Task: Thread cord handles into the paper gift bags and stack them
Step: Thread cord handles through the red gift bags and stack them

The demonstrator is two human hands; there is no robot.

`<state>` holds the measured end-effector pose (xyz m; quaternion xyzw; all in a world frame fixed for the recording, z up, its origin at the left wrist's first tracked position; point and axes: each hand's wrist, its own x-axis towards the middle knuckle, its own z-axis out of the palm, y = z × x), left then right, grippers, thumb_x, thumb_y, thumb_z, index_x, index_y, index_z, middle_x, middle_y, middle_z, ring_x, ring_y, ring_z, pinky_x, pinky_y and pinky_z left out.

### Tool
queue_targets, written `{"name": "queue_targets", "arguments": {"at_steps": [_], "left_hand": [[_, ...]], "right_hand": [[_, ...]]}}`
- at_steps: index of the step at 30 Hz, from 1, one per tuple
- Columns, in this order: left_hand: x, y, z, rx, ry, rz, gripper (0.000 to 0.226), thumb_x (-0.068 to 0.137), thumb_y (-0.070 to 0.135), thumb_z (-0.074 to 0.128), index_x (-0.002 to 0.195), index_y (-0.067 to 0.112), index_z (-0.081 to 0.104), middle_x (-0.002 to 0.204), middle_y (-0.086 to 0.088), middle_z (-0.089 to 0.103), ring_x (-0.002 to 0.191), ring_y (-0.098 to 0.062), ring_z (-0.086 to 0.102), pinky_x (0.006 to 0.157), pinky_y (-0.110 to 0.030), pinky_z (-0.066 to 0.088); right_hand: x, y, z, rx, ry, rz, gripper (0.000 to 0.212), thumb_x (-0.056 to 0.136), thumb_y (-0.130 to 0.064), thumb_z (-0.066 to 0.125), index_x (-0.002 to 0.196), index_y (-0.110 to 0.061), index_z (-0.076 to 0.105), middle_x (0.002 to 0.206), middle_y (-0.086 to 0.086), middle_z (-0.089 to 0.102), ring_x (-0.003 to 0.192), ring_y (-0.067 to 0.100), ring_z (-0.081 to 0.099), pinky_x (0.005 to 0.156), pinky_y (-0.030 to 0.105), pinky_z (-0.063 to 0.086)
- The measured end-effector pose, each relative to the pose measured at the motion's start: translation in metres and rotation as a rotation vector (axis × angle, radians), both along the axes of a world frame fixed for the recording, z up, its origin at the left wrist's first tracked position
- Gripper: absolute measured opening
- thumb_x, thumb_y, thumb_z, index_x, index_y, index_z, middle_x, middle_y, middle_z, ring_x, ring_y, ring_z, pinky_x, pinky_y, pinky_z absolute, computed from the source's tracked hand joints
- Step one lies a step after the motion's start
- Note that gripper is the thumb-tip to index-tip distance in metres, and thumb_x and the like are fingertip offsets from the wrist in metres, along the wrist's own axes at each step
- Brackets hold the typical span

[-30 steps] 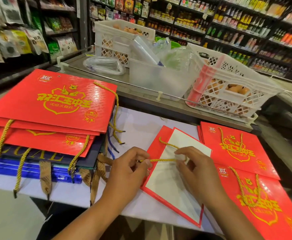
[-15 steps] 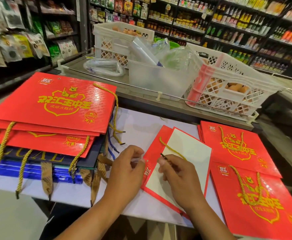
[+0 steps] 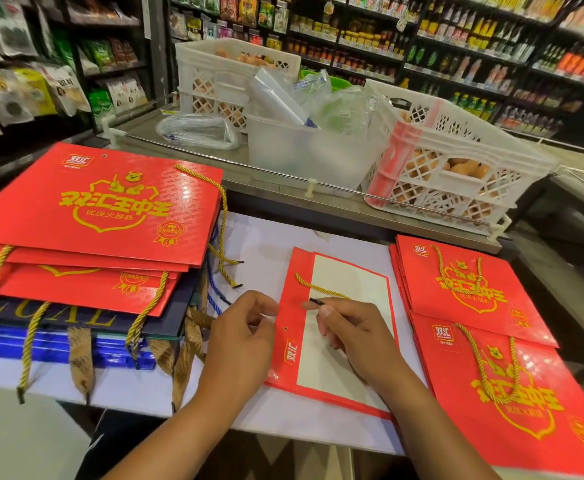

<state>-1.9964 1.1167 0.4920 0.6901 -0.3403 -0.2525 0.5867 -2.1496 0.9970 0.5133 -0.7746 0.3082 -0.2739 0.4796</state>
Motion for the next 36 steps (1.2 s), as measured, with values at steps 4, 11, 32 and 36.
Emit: {"name": "queue_targets", "arguments": {"at_steps": [4,11,32,36], "left_hand": [[-0.001,-0.001,-0.002,-0.006,0.011,0.009,0.032,0.095,-0.001,0.052,0.087,0.028,0.065,0.084,0.001,0.073,0.076,-0.021,0.070,0.067,-0.054,0.059],[0.006,-0.004,-0.005,-0.010,0.047,0.017,0.037,0.094,-0.004,0.056,0.090,0.032,0.067,0.094,0.005,0.073,0.083,-0.020,0.070,0.070,-0.044,0.061],[0.013,-0.031,-0.011,-0.027,0.138,-0.081,0.039,0.100,-0.005,0.060,0.120,0.025,0.074,0.094,-0.006,0.078,0.089,-0.028,0.076,0.082,-0.053,0.063],[0.011,-0.029,-0.012,-0.063,0.156,-0.082,0.044,0.099,-0.008,0.059,0.117,0.030,0.072,0.095,-0.006,0.078,0.091,-0.026,0.077,0.081,-0.052,0.063]], "right_hand": [[0.008,-0.012,0.000,0.055,-0.010,0.044,0.030,0.107,-0.023,0.055,0.094,-0.013,0.080,0.072,0.000,0.062,0.069,0.022,0.052,0.067,0.027,0.045],[0.014,-0.021,-0.004,0.061,-0.055,0.034,0.020,0.107,-0.019,0.056,0.114,-0.026,0.073,0.073,0.004,0.063,0.067,0.017,0.053,0.067,0.033,0.049],[0.005,-0.022,-0.008,0.057,-0.141,-0.020,0.013,0.093,-0.008,0.074,0.091,-0.020,0.077,0.076,-0.001,0.073,0.067,0.008,0.066,0.063,0.020,0.052],[0.005,-0.021,-0.011,0.036,-0.125,-0.005,0.016,0.089,-0.010,0.079,0.084,-0.025,0.079,0.073,-0.006,0.072,0.066,0.007,0.064,0.064,0.020,0.052]]}}
